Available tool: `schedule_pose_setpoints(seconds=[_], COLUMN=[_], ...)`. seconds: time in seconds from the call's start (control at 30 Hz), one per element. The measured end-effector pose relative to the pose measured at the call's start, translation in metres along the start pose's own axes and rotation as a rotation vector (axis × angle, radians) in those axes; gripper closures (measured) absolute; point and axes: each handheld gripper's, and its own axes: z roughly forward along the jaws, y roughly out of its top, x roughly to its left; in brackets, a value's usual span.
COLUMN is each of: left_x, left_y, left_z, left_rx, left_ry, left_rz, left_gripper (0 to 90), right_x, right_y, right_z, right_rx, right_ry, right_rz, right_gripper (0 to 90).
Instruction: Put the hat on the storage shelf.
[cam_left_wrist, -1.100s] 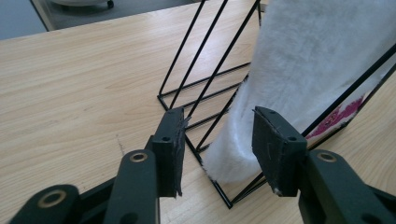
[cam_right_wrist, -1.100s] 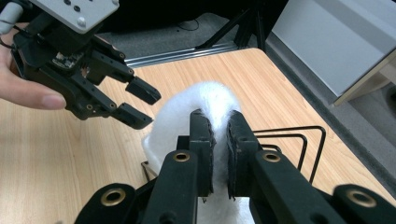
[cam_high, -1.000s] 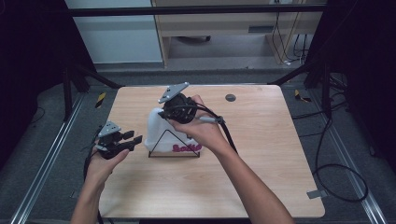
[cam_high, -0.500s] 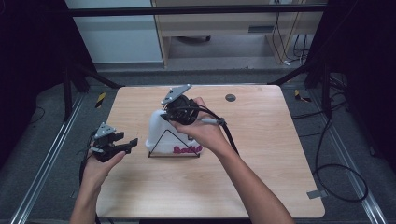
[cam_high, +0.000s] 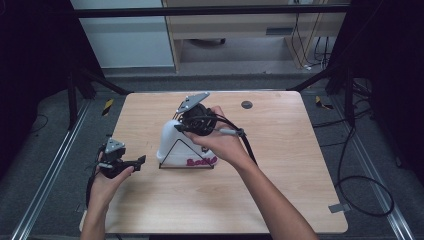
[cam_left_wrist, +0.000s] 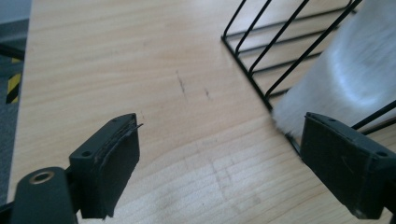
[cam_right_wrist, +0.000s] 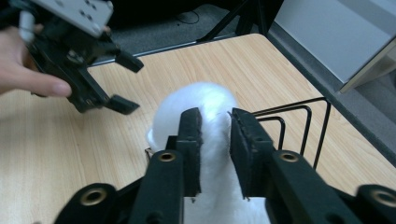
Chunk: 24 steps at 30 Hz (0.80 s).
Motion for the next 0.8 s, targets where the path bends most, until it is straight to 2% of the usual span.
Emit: schedule_pose_setpoints(seconds=[0.03, 0.07, 0.13, 0.17, 0.2, 0.27, 0.3, 0.33, 0.43, 0.57, 0.67, 0.7, 0.73, 0.77, 0.8], left_x=[-0.002, -0.002, -0.004, -0.004, -0.004, -0.005, -0.005, -0.005, -0.006, -0.003, -0.002, -0.001, 0.000, 0.001, 0.001], left_y=[-0.002, -0.002, -0.005, -0.007, -0.009, -0.012, -0.014, -0.014, -0.016, -0.018, -0.021, -0.023, -0.024, -0.025, -0.025], left_z=[0.003, 0.003, 0.007, 0.009, 0.011, 0.014, 0.016, 0.016, 0.018, 0.018, 0.019, 0.020, 0.020, 0.020, 0.021], left_rx=[0.021, 0.021, 0.038, 0.047, 0.056, 0.066, 0.075, 0.075, 0.094, 0.089, 0.102, 0.107, 0.109, 0.109, 0.111], left_ry=[0.016, 0.016, 0.030, 0.035, 0.037, 0.037, 0.036, 0.036, 0.048, 0.056, 0.052, 0.056, 0.061, 0.061, 0.057], left_rz=[0.027, 0.027, 0.044, 0.054, 0.059, 0.058, 0.064, 0.064, 0.080, 0.064, 0.065, 0.064, 0.062, 0.057, 0.053], left_gripper=[9.7, 9.4, 8.3, 7.6, 7.6, 6.9, 6.2, 5.9, 5.2, 5.2, 5.2, 5.2, 5.2, 5.2, 5.2], right_x=[0.001, 0.001, 0.002, 0.002, 0.002, 0.002, 0.001, 0.001, -0.003, -0.012, -0.019, -0.021, -0.025, -0.025, -0.027], right_y=[-0.001, -0.001, -0.001, -0.001, -0.001, -0.003, -0.005, -0.005, -0.012, -0.033, -0.055, -0.064, -0.082, -0.082, -0.091], right_z=[-0.003, -0.003, -0.007, -0.013, -0.013, -0.021, -0.031, -0.031, -0.046, -0.066, -0.076, -0.079, -0.083, -0.083, -0.086], right_rx=[-0.005, -0.005, -0.005, -0.017, -0.017, -0.031, -0.053, -0.053, -0.084, -0.105, -0.093, -0.088, -0.075, -0.075, -0.073], right_ry=[0.002, 0.002, -0.002, -0.004, -0.004, -0.012, -0.020, -0.020, -0.059, -0.145, -0.204, -0.214, -0.236, -0.236, -0.244], right_rz=[0.008, 0.008, 0.012, 0.026, 0.026, 0.036, 0.055, 0.055, 0.073, 0.121, 0.158, 0.178, 0.211, 0.211, 0.227], right_gripper=[68.4, 68.4, 61.6, 55.2, 55.2, 47.3, 42.0, 42.0, 32.6, 24.1, 19.0, 16.9, 14.6, 14.6, 14.3])
